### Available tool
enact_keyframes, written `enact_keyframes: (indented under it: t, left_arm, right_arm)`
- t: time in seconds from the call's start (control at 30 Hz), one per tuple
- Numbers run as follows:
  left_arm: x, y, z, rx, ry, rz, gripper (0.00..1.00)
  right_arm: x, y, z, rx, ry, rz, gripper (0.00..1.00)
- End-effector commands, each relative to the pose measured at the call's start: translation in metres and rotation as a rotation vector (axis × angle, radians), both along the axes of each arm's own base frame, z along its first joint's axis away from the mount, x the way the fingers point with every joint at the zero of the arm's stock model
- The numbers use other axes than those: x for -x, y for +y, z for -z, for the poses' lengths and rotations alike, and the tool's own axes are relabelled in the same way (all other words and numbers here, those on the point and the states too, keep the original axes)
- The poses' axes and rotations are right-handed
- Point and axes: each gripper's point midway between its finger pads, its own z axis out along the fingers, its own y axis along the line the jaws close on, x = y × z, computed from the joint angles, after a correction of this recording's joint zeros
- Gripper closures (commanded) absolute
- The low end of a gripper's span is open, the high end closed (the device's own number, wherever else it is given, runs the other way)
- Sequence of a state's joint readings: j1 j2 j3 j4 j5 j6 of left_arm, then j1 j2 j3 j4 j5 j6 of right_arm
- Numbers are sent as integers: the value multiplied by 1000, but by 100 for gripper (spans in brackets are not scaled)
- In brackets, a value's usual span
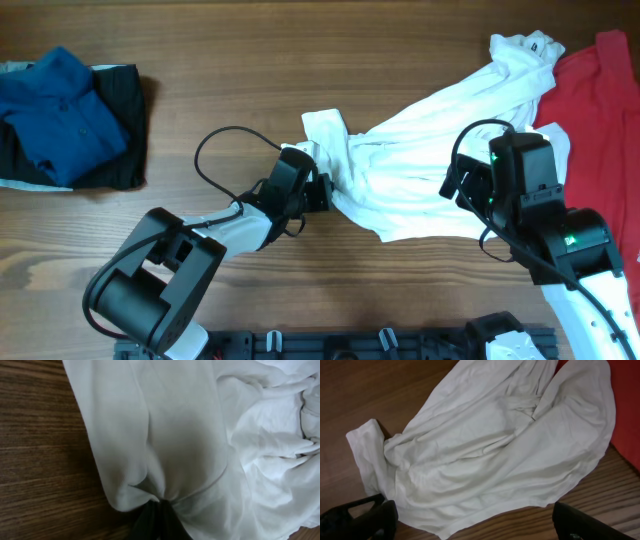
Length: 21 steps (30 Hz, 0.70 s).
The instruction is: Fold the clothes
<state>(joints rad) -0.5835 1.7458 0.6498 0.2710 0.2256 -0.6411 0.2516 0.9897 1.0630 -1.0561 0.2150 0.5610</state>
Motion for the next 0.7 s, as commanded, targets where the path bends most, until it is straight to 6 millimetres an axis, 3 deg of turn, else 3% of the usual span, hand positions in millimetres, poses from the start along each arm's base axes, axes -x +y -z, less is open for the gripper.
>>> enact_keyframes:
  t: [0.0, 0.13, 0.2, 0.3, 0.43, 0.53, 0.57, 0.67]
  left_arm:
    - [-3, 7, 4, -26, -11, -27, 96]
    - [-17, 19, -19, 0, -57, -70, 96]
    - [-31, 35, -42, 21, -103, -121, 96]
    - [-59, 87, -78, 14, -193, -290, 96]
    - [-89, 179, -118, -18, -309, -562, 96]
    - [-100, 231, -134, -13, -324, -680, 96]
    - [-100, 238, -138, 22, -293, -669, 96]
    - [-87, 213, -132, 124, -184, -541, 96]
  right_arm:
    - [0, -5, -4, 8, -16, 32, 0]
    - [0, -8, -5, 20, -18, 40, 0]
    - [0, -10, -5, 30, -19, 48, 0]
    - [1, -11, -5, 35, -16, 49, 0]
    - [3, -13, -3, 47, -5, 55, 0]
    - [5, -16, -2, 59, 1, 60, 0]
    - [6, -16, -2, 63, 5, 62, 0]
    - [6, -17, -2, 64, 4, 65, 0]
